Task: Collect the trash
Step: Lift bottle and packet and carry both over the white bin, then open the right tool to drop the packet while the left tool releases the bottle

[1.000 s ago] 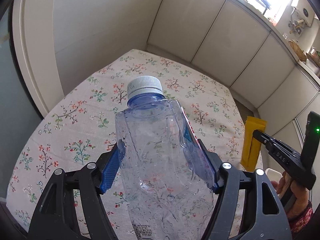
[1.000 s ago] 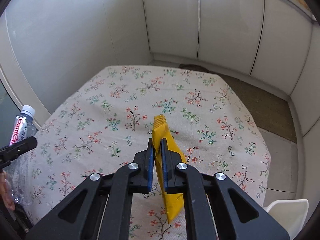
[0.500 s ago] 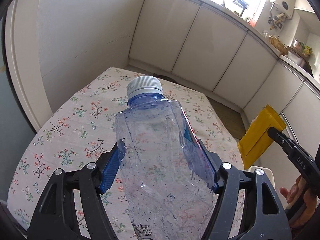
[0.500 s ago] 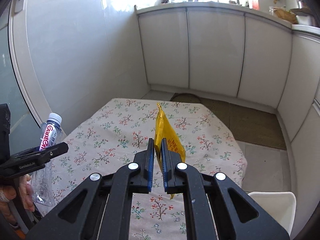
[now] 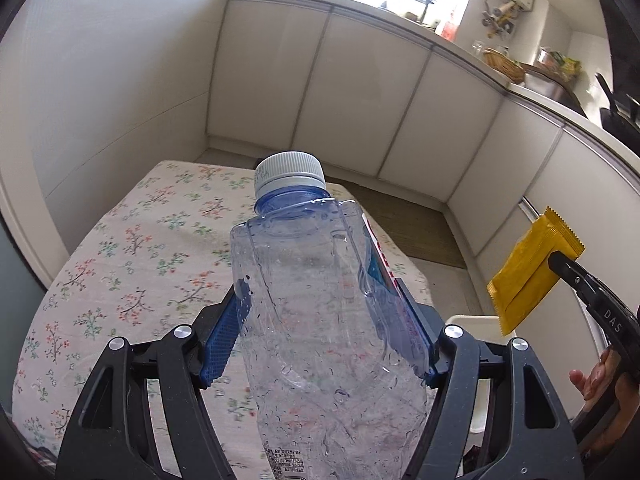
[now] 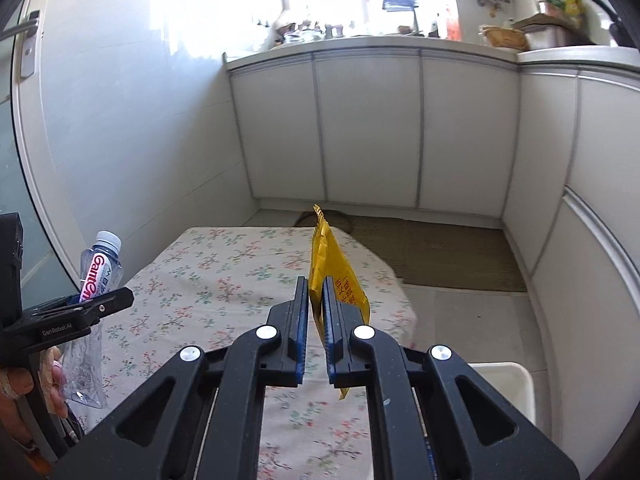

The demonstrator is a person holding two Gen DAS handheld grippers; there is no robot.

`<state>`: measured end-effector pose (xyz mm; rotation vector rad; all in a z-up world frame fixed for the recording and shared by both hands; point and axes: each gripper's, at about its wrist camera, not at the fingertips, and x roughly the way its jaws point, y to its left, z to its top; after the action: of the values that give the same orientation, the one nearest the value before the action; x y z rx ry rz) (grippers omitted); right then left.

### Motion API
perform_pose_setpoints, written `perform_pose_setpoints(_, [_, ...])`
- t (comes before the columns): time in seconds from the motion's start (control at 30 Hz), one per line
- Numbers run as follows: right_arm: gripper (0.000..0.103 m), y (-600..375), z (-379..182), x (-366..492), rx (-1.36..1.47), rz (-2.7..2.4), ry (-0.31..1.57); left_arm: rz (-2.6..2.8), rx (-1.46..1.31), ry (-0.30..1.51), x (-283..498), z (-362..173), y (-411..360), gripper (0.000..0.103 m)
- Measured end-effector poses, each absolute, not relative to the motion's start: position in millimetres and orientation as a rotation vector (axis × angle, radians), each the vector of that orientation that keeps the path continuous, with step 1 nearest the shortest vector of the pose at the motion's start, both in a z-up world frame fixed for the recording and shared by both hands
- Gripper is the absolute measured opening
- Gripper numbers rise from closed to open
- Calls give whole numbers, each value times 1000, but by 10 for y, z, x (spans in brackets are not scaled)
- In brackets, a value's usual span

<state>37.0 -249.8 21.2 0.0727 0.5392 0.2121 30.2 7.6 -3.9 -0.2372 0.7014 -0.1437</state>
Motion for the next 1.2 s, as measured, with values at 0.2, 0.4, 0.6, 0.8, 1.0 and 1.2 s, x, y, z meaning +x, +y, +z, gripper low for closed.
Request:
perform_pose_setpoints(0.2, [7, -3029, 160, 215, 116, 88, 560, -225, -177, 697, 300, 53, -399, 68])
perform_pose_setpoints(0.4, [26, -3432, -187, 219, 160, -33, 673, -319, -130, 700, 335, 107, -895, 68])
perform_pose_setpoints(0.6, [54, -3805, -175, 18, 216, -140, 622, -409, -96, 680, 377, 201, -1416, 68])
perform_pose_setpoints(0.8, [82, -4167, -143, -292, 274, -321, 553, -490, -62, 672, 363, 257, -1919, 68])
perform_pose_setpoints(1.0, [89, -4510, -175, -524, 327, -451, 539, -561, -33, 679, 352, 272, -2365, 68])
perform_pose_setpoints(1.2, [91, -4668, -192, -646, 300, -550, 531, -621, -2, 684, 333, 233, -2774, 68])
